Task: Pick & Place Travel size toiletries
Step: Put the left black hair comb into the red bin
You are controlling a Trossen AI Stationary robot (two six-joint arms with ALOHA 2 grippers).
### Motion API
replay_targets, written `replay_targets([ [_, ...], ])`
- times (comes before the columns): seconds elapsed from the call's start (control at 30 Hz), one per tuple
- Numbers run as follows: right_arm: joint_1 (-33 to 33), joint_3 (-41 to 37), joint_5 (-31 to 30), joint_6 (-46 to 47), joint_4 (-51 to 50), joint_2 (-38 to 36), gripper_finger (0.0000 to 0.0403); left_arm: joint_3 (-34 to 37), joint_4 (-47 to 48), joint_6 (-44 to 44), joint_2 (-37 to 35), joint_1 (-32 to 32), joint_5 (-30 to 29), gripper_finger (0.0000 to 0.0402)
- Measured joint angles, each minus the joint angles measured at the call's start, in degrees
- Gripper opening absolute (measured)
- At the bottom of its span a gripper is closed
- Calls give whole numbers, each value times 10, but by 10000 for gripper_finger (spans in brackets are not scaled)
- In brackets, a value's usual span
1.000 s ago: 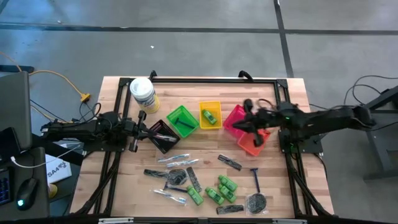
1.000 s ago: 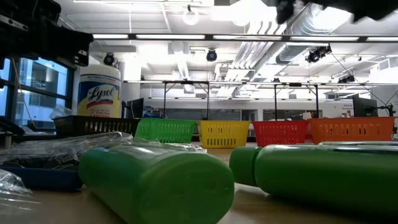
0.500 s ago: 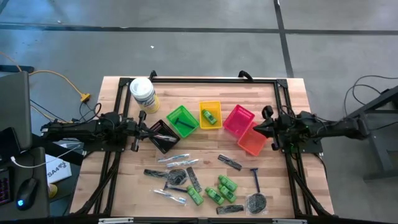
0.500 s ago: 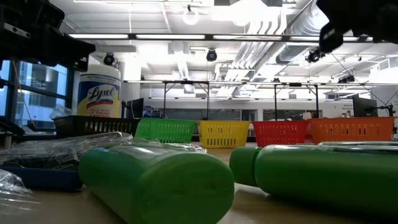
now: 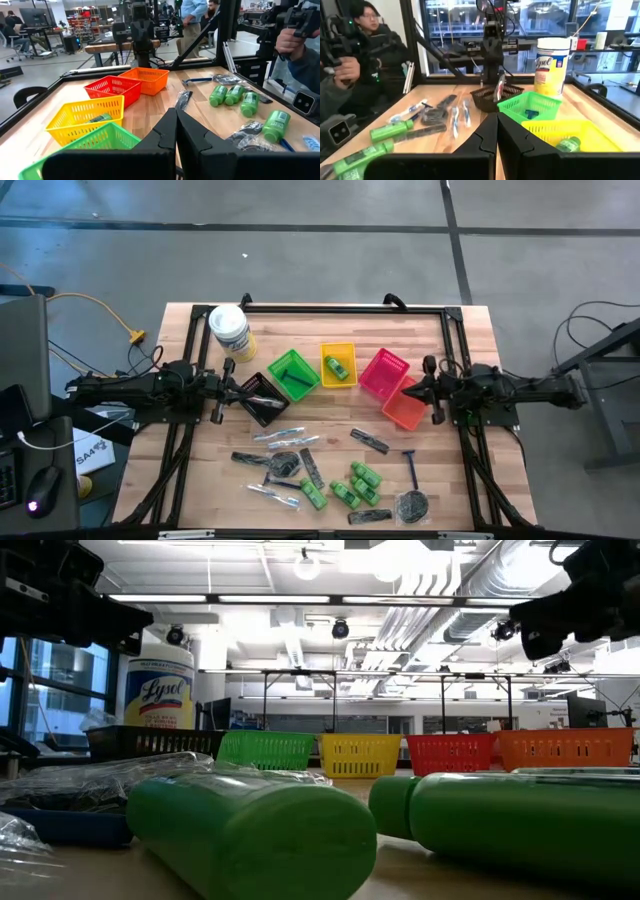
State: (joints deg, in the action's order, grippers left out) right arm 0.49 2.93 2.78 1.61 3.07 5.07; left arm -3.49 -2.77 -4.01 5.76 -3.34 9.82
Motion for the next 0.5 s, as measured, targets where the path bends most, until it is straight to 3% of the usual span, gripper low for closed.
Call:
replay_targets([
  [0.13,0,-24,5,3,42,-17,2,0,9,0,0,0,0,0],
  [0.5,0,-24,1,2,-9,-46,2,0,32,-3,0,0,-4,0],
])
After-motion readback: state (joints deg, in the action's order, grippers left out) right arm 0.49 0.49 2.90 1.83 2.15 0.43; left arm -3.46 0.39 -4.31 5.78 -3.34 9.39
